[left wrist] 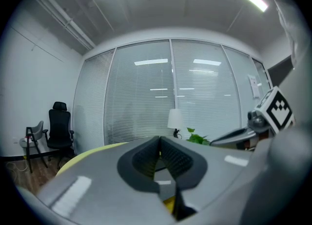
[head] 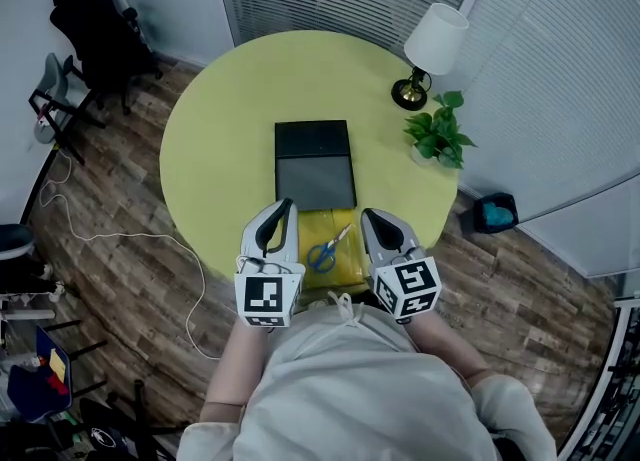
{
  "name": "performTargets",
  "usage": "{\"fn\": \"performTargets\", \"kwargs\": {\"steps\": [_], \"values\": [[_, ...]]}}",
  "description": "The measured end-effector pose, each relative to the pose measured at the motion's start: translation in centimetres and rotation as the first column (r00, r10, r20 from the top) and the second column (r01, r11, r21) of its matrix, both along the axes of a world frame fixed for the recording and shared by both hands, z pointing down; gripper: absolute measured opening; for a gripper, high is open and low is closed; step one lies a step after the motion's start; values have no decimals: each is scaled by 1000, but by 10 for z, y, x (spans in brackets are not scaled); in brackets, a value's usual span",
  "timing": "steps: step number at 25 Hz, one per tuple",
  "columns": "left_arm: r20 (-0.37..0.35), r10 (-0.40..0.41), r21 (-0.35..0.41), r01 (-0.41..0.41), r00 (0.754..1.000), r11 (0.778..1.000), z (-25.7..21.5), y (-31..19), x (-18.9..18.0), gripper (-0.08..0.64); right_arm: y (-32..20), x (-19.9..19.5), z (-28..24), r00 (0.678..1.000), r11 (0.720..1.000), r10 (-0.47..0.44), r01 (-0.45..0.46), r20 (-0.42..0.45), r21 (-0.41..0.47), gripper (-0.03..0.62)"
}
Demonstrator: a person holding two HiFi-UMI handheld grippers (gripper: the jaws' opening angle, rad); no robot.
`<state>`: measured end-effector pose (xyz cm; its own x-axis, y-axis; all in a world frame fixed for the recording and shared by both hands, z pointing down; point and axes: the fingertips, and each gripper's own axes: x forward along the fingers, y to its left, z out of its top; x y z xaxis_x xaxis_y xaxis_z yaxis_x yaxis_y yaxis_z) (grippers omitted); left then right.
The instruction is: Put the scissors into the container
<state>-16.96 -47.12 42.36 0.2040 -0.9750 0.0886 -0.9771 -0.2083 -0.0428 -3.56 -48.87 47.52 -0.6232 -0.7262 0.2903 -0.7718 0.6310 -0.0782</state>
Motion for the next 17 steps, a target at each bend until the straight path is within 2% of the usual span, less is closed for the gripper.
{"fn": "performTargets", "kwargs": {"steps": [17], "values": [[-10, -10, -81, 10, 1000, 997, 27, 11, -2, 6, 19, -10, 23, 999, 998, -37, 36, -33, -47, 0]]}}
